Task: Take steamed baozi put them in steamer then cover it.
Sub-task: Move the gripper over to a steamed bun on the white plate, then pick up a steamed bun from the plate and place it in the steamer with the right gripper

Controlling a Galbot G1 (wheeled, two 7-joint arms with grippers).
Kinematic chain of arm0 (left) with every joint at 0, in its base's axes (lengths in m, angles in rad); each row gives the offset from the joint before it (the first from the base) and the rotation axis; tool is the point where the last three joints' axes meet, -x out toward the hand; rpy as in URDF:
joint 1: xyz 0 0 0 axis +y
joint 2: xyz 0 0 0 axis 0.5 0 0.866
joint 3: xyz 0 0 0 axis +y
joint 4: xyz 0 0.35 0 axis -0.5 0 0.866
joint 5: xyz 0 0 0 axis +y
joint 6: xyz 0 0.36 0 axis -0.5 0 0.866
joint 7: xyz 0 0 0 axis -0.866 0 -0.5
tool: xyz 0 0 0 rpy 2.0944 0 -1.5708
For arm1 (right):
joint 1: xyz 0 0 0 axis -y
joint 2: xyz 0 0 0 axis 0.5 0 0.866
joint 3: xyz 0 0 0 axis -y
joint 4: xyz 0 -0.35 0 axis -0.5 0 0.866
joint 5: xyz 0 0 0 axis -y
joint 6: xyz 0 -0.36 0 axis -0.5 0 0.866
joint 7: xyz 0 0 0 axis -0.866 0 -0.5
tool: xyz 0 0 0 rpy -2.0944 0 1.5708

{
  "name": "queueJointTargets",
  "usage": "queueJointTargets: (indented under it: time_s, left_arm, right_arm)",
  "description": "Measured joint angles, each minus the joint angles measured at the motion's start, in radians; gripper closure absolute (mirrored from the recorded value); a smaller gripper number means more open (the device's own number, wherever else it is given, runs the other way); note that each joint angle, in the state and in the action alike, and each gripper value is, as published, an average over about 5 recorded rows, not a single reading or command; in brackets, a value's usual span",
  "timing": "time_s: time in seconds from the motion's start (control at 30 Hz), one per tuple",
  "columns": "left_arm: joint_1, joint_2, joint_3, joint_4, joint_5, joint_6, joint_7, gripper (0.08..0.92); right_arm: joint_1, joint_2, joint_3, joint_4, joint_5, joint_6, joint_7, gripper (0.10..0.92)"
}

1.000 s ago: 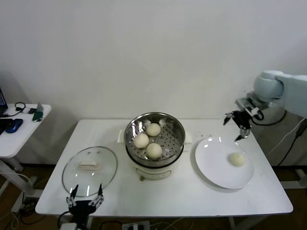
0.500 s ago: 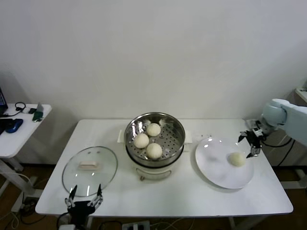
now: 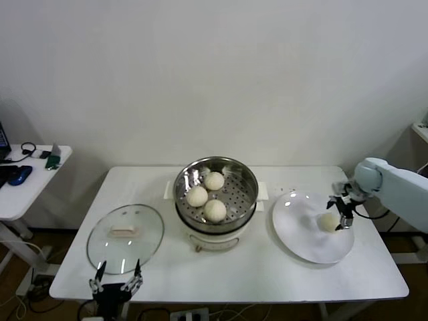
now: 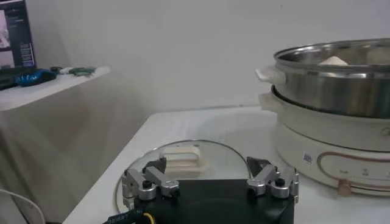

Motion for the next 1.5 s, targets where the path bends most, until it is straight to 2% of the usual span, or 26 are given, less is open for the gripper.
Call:
queueJointTargets:
  time_s: [0.43,0.67,1.1,1.3,1.5]
  left_arm:
    - [-0.005,0.000,0.001,0.000,0.000,0.000,-0.005,0.177]
    - [-0.014,0.000,0.003,-0.005,-0.003,0.001,-0.009,0.177]
    - [-0.033,0.002,0.011,-0.018,-0.013,0.008,-0.006,0.177]
    - [-0.034,0.006,0.005,-0.019,-0.019,0.010,-0.004,0.177]
    - [-0.032,0.007,-0.007,-0.019,-0.027,0.010,-0.004,0.177]
  right_arm:
    - [-0.018,0.008,0.034,-0.016,-0.021,-0.007,-0.008,0.369]
    - [0.125,-0.015,-0.076,0.063,0.067,-0.025,-0.022,0.372]
    - [0.659,0.083,-0.399,0.297,0.423,-0.103,-0.037,0.372]
    - [0.748,0.167,-0.414,0.398,0.544,-0.166,-0.004,0.372]
    - [0.735,0.243,-0.411,0.445,0.585,-0.209,0.040,0.372]
